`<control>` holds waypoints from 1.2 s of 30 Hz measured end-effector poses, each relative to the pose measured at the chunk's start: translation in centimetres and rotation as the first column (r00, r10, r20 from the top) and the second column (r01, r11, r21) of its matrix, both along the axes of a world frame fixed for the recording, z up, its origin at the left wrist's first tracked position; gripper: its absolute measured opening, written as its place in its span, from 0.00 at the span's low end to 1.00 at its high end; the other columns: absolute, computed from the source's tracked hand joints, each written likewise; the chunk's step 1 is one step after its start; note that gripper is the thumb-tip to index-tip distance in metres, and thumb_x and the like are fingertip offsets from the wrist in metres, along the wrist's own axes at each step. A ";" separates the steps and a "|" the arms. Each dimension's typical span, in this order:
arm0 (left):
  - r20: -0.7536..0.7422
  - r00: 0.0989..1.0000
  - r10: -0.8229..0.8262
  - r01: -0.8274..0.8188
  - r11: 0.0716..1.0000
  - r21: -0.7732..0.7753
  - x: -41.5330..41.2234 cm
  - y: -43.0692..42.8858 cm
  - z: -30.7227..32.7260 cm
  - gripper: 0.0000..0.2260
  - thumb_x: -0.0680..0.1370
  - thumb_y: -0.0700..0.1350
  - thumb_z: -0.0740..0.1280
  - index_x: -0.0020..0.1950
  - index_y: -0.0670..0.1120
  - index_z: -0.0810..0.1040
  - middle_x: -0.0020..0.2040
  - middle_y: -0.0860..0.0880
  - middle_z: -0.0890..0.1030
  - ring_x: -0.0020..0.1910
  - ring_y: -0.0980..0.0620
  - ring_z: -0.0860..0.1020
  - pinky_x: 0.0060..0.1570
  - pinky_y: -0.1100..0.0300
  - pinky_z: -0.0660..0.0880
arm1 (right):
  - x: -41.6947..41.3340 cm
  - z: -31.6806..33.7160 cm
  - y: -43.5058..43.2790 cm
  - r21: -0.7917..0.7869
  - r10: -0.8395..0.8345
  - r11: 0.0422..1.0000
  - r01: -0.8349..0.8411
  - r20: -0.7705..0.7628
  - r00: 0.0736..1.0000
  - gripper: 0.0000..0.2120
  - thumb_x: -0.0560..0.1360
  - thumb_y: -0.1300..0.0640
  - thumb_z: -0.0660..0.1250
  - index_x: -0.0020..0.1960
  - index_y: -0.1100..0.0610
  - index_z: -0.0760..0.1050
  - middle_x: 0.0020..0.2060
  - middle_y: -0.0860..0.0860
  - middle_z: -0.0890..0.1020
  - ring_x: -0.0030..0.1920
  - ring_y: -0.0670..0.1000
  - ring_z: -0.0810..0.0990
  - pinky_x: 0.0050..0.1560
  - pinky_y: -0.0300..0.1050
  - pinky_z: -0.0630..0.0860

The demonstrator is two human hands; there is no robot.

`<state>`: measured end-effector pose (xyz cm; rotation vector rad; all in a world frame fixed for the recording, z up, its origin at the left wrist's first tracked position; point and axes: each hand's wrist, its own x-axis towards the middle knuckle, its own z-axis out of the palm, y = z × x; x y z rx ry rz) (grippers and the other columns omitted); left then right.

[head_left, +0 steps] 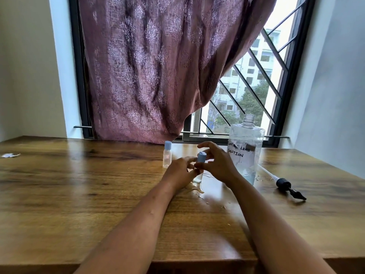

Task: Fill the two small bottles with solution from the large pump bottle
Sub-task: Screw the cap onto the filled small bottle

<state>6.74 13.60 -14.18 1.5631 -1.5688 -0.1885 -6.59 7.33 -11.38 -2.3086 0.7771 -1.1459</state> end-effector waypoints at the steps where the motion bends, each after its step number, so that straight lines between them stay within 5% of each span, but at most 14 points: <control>1: -0.009 1.000 0.007 -0.007 1.000 -0.001 0.1 0.0 0.0 0.19 0.73 0.49 0.70 0.64 0.50 0.75 0.55 0.48 0.82 0.54 0.53 0.79 0.56 0.55 0.76 | 0.1 0.0 0.1 0.006 0.012 1.000 -0.012 0.000 1.000 0.21 0.66 0.57 0.76 0.57 0.51 0.76 0.44 0.48 0.82 0.46 0.46 0.80 0.46 0.34 0.73; 5: -0.003 1.000 0.025 -0.025 0.998 0.057 0.4 -0.2 -0.3 0.19 0.74 0.51 0.69 0.63 0.47 0.74 0.55 0.48 0.80 0.54 0.50 0.78 0.53 0.59 0.72 | 0.3 0.1 0.3 0.029 0.040 0.999 -0.040 0.001 0.999 0.14 0.71 0.58 0.72 0.56 0.53 0.80 0.48 0.47 0.83 0.46 0.45 0.81 0.42 0.22 0.70; 10: 0.033 0.999 -0.005 0.002 0.997 0.082 0.0 -0.2 -0.2 0.14 0.76 0.51 0.66 0.59 0.48 0.78 0.53 0.50 0.81 0.55 0.52 0.77 0.50 0.61 0.69 | 0.1 0.3 0.1 0.027 -0.042 0.999 0.042 0.022 0.999 0.12 0.67 0.61 0.75 0.50 0.57 0.81 0.36 0.50 0.80 0.35 0.44 0.76 0.36 0.25 0.68; 16: 0.161 0.981 0.111 -0.124 0.990 0.071 -0.1 0.0 -0.1 0.14 0.75 0.57 0.66 0.55 0.50 0.78 0.52 0.52 0.82 0.54 0.52 0.78 0.53 0.54 0.74 | 0.4 0.4 0.5 -0.022 -0.147 0.989 0.148 0.028 0.989 0.12 0.66 0.56 0.76 0.48 0.54 0.81 0.34 0.47 0.80 0.32 0.39 0.74 0.32 0.23 0.67; 23: 0.081 0.989 0.122 -0.116 0.990 -0.076 -0.2 0.4 0.1 0.12 0.73 0.54 0.69 0.52 0.49 0.81 0.47 0.51 0.84 0.50 0.53 0.80 0.52 0.53 0.76 | 0.5 0.1 1.0 0.013 -0.109 0.994 0.108 0.028 0.994 0.17 0.68 0.49 0.74 0.54 0.53 0.78 0.39 0.47 0.79 0.37 0.44 0.76 0.34 0.24 0.68; 27: 0.060 0.984 0.171 -0.159 0.974 -0.159 -0.2 0.3 0.2 0.11 0.70 0.55 0.71 0.48 0.51 0.81 0.45 0.52 0.83 0.48 0.53 0.79 0.49 0.55 0.75 | 0.8 0.0 0.9 0.043 -0.095 0.995 0.095 -0.004 0.995 0.13 0.69 0.48 0.72 0.46 0.56 0.78 0.32 0.47 0.75 0.33 0.44 0.71 0.32 0.30 0.66; 31: 0.000 0.962 0.272 -0.265 0.940 -0.213 0.5 0.2 0.5 0.16 0.67 0.57 0.74 0.50 0.51 0.79 0.46 0.53 0.83 0.50 0.51 0.78 0.49 0.50 0.75 | 1.5 0.4 0.0 0.186 -0.078 0.981 0.049 0.148 0.986 0.12 0.69 0.56 0.73 0.52 0.57 0.79 0.42 0.50 0.81 0.41 0.47 0.78 0.37 0.33 0.71; 36: -0.109 0.847 0.520 -0.530 0.816 -0.229 2.1 0.5 0.6 0.14 0.73 0.45 0.69 0.58 0.48 0.76 0.52 0.48 0.81 0.53 0.44 0.77 0.50 0.50 0.75 | 2.7 1.4 -2.8 0.232 -0.225 0.955 0.183 0.170 0.959 0.16 0.70 0.60 0.73 0.57 0.60 0.77 0.52 0.55 0.80 0.51 0.52 0.77 0.47 0.42 0.71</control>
